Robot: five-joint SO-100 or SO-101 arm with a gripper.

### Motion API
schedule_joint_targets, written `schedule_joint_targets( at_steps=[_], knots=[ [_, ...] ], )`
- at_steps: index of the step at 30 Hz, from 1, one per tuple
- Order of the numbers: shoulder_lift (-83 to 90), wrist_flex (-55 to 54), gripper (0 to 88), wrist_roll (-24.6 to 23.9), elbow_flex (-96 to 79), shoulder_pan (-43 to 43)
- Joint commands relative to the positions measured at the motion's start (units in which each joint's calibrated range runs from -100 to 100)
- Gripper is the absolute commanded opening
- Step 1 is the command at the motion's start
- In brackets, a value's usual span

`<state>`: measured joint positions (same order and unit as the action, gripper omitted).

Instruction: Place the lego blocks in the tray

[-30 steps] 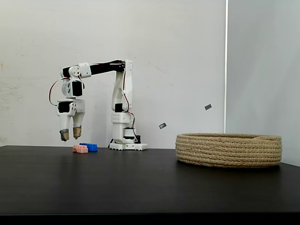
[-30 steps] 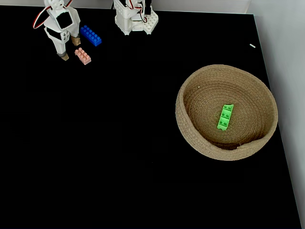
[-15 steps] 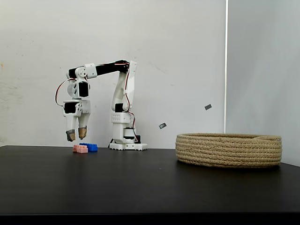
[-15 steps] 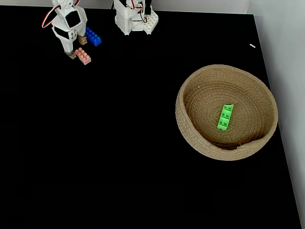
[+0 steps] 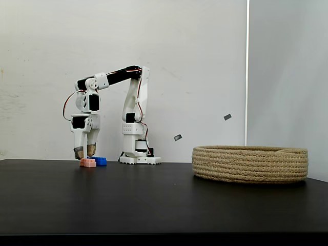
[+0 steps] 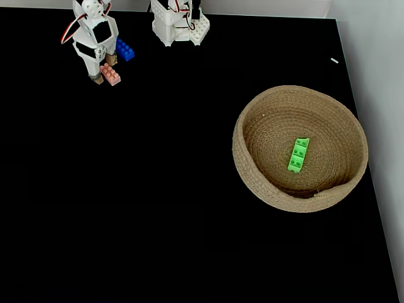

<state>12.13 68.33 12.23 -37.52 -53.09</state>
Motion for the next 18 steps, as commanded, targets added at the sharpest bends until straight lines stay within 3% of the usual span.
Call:
schedule_joint_targets(
  at_steps=[1,18],
  knots=[
    [2.66,-1.57,18.5,-0.54,-0.65,0.5],
    [2.66,-5.98,16.5,-0.54,-5.58,0.17]
  ],
)
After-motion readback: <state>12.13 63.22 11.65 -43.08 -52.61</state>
